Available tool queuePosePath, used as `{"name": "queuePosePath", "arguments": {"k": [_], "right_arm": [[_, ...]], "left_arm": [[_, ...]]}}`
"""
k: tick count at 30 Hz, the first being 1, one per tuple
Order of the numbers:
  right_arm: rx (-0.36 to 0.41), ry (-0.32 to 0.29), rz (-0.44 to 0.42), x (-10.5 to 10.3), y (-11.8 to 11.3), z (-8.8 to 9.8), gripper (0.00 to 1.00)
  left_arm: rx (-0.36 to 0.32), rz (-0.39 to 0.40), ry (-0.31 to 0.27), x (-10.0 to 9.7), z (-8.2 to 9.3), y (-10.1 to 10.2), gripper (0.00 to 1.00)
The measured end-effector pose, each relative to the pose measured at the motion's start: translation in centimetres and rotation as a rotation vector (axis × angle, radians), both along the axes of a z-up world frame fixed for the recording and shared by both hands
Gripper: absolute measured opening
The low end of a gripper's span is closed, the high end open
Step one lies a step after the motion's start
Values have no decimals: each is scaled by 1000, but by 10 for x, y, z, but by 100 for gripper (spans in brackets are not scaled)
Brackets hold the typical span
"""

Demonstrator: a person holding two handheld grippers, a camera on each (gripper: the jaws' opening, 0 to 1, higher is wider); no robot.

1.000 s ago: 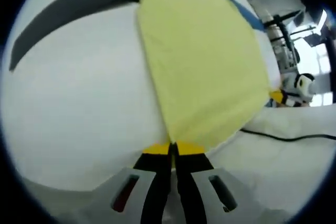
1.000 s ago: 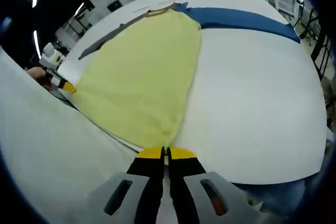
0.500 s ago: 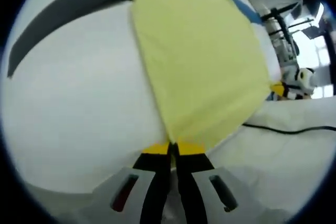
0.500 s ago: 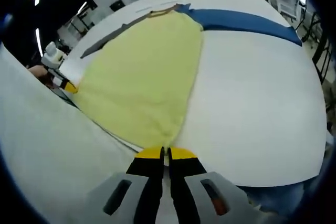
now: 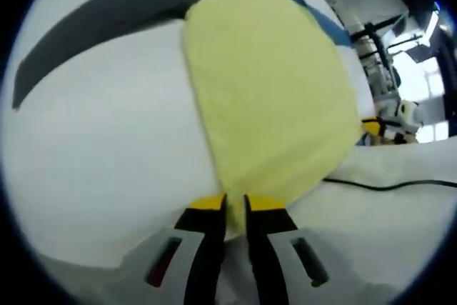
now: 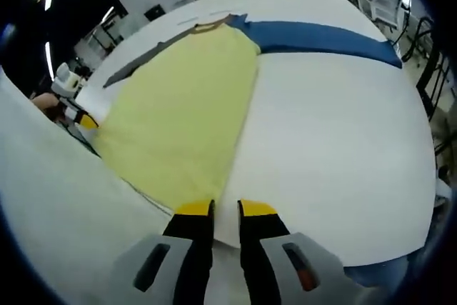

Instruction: Fold the garment on the visible template until the final outline fits inside the template.

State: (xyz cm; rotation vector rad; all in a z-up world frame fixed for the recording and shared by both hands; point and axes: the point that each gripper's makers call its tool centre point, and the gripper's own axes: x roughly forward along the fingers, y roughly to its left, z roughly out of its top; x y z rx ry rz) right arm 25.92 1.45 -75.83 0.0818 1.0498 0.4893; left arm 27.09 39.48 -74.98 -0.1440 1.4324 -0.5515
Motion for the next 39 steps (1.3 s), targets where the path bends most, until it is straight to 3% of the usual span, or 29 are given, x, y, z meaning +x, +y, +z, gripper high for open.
{"name": "queuePosePath", "arguments": {"k": [9, 19, 25, 33, 39], "right_arm": [[2, -43, -40, 27, -8, 17, 27], [14, -91, -43, 49, -6, 36, 42], [36, -116, -36, 58, -2, 48, 49], [68, -170, -6, 71, 6, 76, 59], [121, -206, -48, 82, 2, 95, 65]], "left_arm": [[13, 2, -48, 11, 7, 3, 19], [59, 5, -148, 30, 23, 19, 44], [9, 59, -203, 44, 41, 21, 50], [-98, 125, -315, 65, 72, 8, 61], [-110, 154, -342, 70, 83, 10, 70]]}}
